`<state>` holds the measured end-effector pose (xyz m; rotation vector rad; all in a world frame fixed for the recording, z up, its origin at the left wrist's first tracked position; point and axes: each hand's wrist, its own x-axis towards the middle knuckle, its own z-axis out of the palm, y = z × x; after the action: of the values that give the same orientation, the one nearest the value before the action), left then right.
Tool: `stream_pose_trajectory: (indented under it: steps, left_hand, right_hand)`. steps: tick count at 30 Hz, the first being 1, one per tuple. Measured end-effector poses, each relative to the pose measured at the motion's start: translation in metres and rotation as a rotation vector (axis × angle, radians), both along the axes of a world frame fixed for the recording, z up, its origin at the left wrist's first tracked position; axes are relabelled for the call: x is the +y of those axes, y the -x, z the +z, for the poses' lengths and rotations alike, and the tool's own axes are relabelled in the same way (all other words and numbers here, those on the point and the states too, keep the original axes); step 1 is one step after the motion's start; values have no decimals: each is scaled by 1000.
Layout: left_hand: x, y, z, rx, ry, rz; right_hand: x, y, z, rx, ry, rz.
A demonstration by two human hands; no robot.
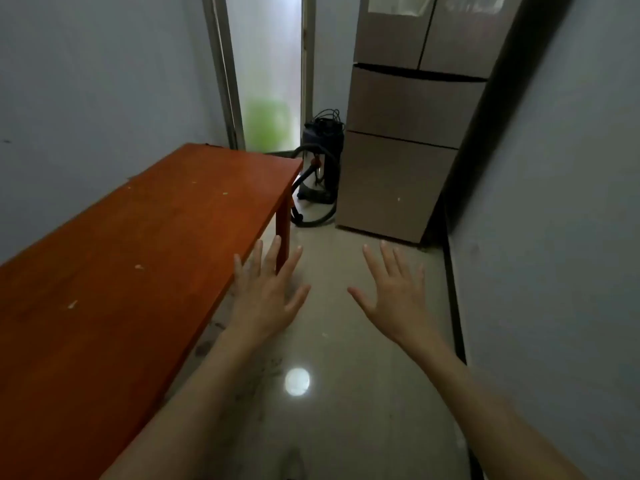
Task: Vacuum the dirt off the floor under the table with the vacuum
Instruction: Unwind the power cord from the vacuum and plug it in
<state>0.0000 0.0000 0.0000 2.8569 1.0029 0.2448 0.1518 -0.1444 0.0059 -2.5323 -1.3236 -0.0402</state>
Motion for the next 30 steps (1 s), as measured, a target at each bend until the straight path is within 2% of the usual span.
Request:
stream_pose_trajectory:
  steps: [5,14,22,30]
  left_hand:
    - [66,-64,-25,40,9,38]
    - [214,-205,-11,51,-5,30]
    - [304,-330,-33,128,81,43]
    - [408,-478,-33,75,61,111]
  right_hand:
    - [71,-69,-18,-16,50,7]
    - [211,-204,-3,-35,83,14]
    - [301,-337,-20,7,134,-3]
    - [412,-491,-15,-36,151,101]
